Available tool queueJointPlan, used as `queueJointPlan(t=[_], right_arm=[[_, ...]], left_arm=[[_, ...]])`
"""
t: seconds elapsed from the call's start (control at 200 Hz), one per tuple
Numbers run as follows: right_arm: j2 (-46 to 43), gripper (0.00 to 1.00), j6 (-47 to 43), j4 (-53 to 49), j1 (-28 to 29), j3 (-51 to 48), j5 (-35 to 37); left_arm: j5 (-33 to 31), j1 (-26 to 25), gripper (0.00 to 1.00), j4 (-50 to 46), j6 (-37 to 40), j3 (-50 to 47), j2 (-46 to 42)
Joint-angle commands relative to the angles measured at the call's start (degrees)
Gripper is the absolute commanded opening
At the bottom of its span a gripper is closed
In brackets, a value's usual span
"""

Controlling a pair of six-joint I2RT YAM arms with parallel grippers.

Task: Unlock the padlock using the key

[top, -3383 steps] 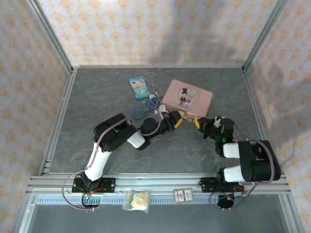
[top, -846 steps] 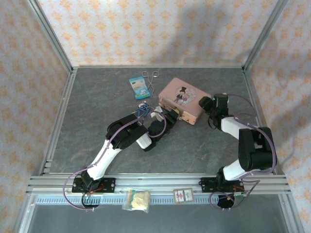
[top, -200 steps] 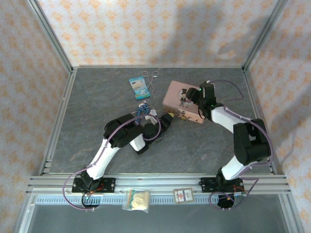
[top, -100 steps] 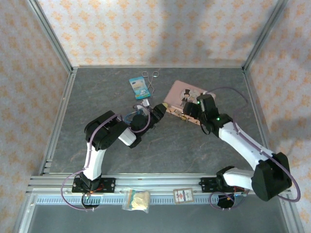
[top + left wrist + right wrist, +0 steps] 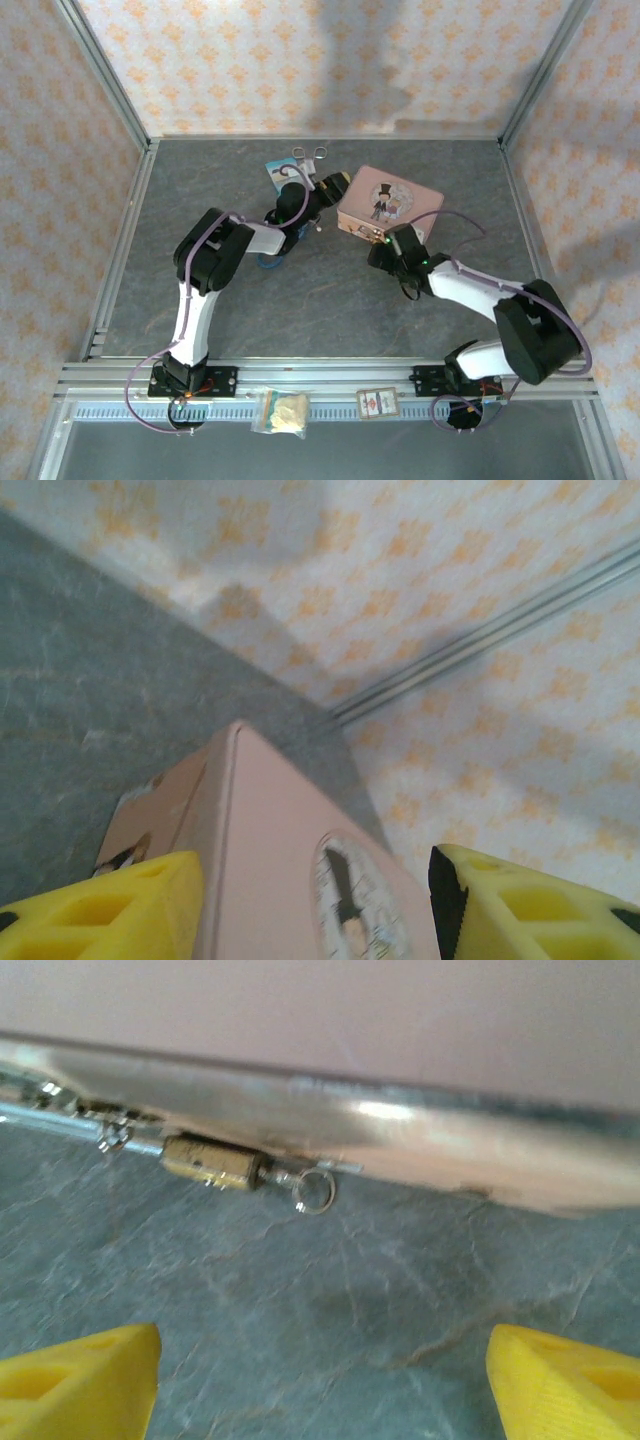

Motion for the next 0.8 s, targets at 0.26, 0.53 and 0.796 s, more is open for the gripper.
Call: queueJointPlan(t=[0.26, 0.53, 0.796], right_arm=[[2.13, 0.88, -12.05, 8.79, -4.99, 1.64, 10.21], [2.96, 0.82, -13.35, 14.15, -5.32, -1.16, -0.54], [2.35, 0.78, -9.79, 13.86, -5.29, -4.63, 2.04]], left_arm=[[6.10, -3.81, 0.58, 1.38, -0.78, -3.44, 1.86], [6.03, -5.32, 0.57, 6.05, -4.25, -6.24, -0.75], [5.65, -3.42, 0.57, -0.80, -0.96, -0.50, 1.03]])
